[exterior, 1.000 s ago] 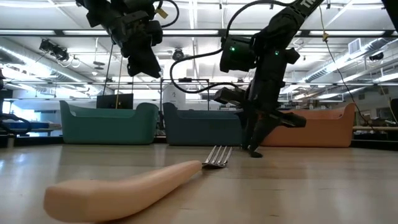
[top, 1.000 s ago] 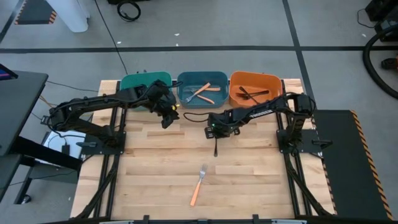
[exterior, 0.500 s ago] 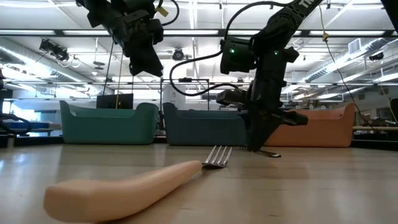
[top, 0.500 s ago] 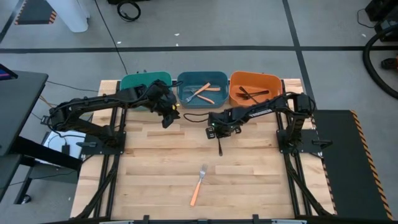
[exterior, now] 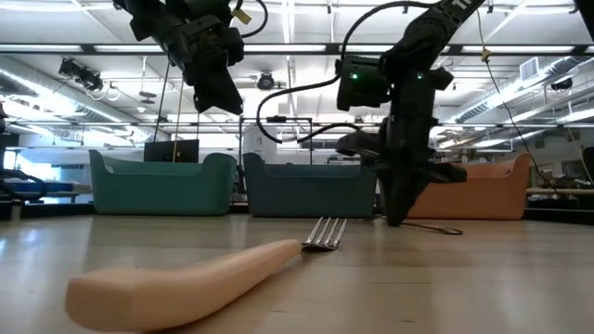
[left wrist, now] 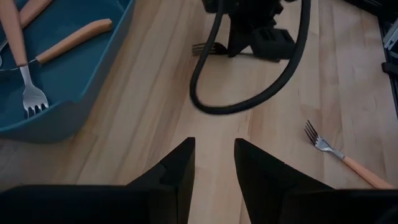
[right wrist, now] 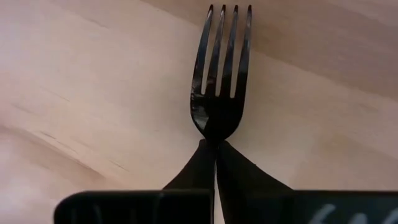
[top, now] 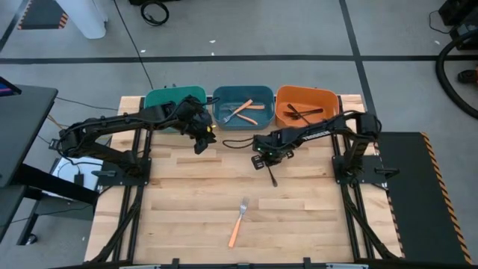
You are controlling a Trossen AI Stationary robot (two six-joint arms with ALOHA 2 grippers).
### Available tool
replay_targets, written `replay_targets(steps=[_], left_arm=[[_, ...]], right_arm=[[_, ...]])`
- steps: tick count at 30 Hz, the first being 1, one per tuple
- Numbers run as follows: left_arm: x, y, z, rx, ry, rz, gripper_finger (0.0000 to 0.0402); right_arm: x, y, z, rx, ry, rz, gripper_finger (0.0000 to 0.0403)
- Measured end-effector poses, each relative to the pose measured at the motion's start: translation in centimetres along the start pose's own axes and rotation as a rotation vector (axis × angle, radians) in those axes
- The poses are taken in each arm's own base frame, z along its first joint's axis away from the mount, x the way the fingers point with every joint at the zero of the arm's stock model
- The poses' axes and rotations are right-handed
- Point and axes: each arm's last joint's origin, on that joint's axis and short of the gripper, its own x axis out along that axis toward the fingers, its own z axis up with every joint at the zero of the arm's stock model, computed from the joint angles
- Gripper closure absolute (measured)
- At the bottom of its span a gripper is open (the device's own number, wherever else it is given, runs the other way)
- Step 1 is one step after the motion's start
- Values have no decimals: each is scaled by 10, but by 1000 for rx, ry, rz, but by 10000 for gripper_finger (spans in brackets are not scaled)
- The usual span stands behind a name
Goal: Sort silverware by color (type)
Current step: Put the black fork into the orange bin
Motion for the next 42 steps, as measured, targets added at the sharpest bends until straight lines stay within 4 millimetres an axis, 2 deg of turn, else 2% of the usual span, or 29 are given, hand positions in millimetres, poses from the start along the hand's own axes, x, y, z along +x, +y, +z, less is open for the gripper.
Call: replay_targets(steps=[8,13,16,19,21,26,30,34,37,42], left_arm=[[0,0,0,0,0,0,280],[0,0,0,-6,0,0,280],[0,0,0,-40,-4,0,280],[0,0,2,-92,-20,-2,280],[0,-1,3,-132,-34,-6,280],[2,-10,7,-154,-66,-39,280],[6,-25,9,-127,-86,-84,280],[8,-40,14,-96,-136,-135,280],[8,-49,17,-80,-170,-168,280],[10,-60,15,-91,-158,-198,280]], right_arm=[[-38,3,-4,-69,-32,109,398],[-77,1,-10,-130,-81,222,398],[-108,-3,-14,-182,-154,302,399],[-138,-16,-14,-233,-283,322,399],[-156,-30,-12,-248,-388,276,400],[-186,-71,-4,-290,-594,47,399],[-198,-98,9,-378,-679,-195,398],[-201,-121,28,-482,-659,-389,397],[-199,-137,41,-550,-589,-460,396],[-188,-156,59,-603,-452,-480,383]])
